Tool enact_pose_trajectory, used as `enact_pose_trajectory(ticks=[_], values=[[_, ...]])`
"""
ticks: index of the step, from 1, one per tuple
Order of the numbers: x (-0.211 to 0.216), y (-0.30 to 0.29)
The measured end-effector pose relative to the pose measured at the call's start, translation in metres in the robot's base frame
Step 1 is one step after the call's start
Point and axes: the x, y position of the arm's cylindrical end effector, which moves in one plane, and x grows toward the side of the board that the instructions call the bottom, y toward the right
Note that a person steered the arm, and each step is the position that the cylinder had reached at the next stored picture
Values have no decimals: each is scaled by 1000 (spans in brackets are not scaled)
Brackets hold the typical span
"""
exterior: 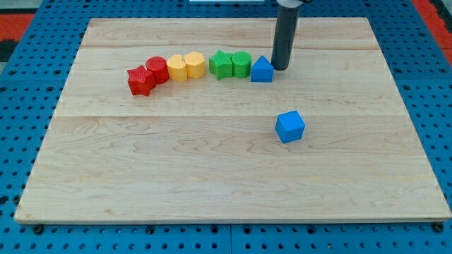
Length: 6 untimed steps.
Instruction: Push the blue cube diagonally right below the blue triangle
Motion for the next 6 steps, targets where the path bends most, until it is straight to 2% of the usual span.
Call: enact_pose_trajectory(ticks=[2, 3, 4, 5, 6], values=[[7, -14], [26, 32], [62, 95], [128, 125], [181, 104]])
